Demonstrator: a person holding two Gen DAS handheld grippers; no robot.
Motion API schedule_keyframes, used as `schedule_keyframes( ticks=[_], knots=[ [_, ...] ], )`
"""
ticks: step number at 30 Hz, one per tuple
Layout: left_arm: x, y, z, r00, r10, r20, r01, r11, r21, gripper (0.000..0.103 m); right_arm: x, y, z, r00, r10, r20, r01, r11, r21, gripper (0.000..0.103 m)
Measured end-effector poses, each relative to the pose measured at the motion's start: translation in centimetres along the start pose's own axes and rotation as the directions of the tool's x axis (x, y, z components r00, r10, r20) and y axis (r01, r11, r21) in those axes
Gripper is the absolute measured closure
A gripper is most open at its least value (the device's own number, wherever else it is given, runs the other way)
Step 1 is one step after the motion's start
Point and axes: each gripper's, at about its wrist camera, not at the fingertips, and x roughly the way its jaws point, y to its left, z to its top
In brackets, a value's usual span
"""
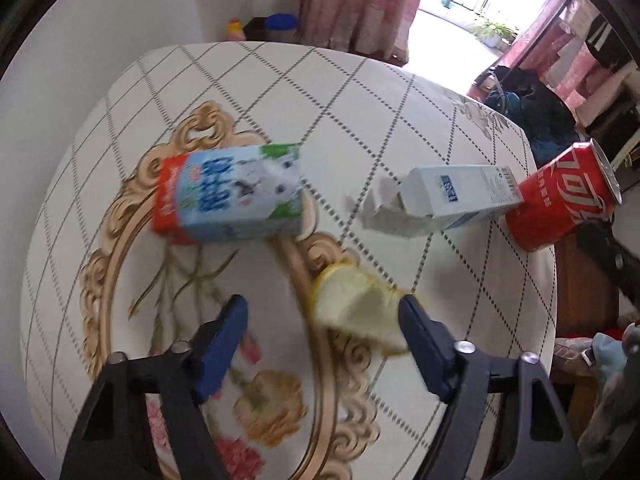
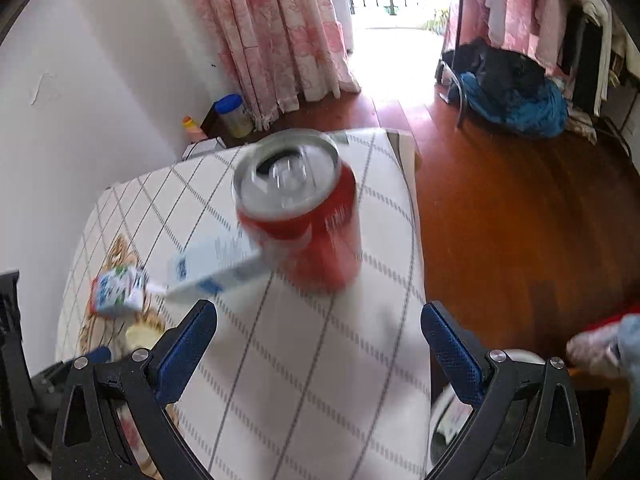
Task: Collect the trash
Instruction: 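Grasp the orange peel with the left tool while the right tool reaches toward the red cola can, then grasp the red cola can with the right tool while the left tool holds the peel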
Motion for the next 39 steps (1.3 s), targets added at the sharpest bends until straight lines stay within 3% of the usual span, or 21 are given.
schedule_keyframes(
  ticks=[4, 9, 11, 12, 13, 24, 32, 39],
  knots=[
    [0.5, -0.6, 0.5, 1.0, 0.015, -0.003, -0.015, 0.999, 0.029, 0.068, 1.7, 0.8, 2.1, 0.999, -0.011, 0.037, 0.012, 0.999, -0.04, 0.0],
    [0.7, -0.7, 0.7, 0.999, 0.034, 0.03, -0.036, 0.998, 0.052, 0.087, 3.2, 1.1, 3.6, 0.999, -0.018, 0.043, 0.02, 0.998, -0.053, 0.0],
    [0.5, -0.5, 0.7, 0.998, 0.046, 0.041, -0.048, 0.997, 0.063, 0.091, 3.5, 1.1, 3.8, 0.999, -0.009, 0.043, 0.011, 0.998, -0.054, 0.008],
    [0.4, -0.6, 0.8, 0.998, 0.051, 0.046, -0.054, 0.996, 0.068, 0.093, 3.6, 1.1, 3.9, 0.999, -0.01, 0.04, 0.012, 0.998, -0.053, 0.028],
    [0.3, -0.7, 0.8, 0.997, 0.056, 0.05, -0.059, 0.996, 0.071, 0.094, 3.9, 1.2, 4.0, 1.0, -0.009, 0.03, 0.011, 0.998, -0.056, 0.032],
    [-2.4, -0.6, 0.7, 0.986, 0.104, 0.129, -0.114, 0.991, 0.07, 0.097, 0.7, 0.9, 3.1, 0.996, -0.033, 0.087, 0.038, 0.998, -0.047, 0.033],
    [-8.6, -0.9, -0.8, 0.973, 0.08, 0.216, -0.1, 0.991, 0.084, 0.097, -5.2, 0.7, 0.9, 0.99, -0.029, 0.135, 0.036, 0.998, -0.053, 0.033],
    [-14.3, -4.4, -3.7, 0.959, 0.021, 0.284, -0.068, 0.985, 0.157, 0.097, -11.5, -1.9, -2.4, 0.985, -0.018, 0.174, 0.015, 1.0, 0.018, 0.034]
  ],
)
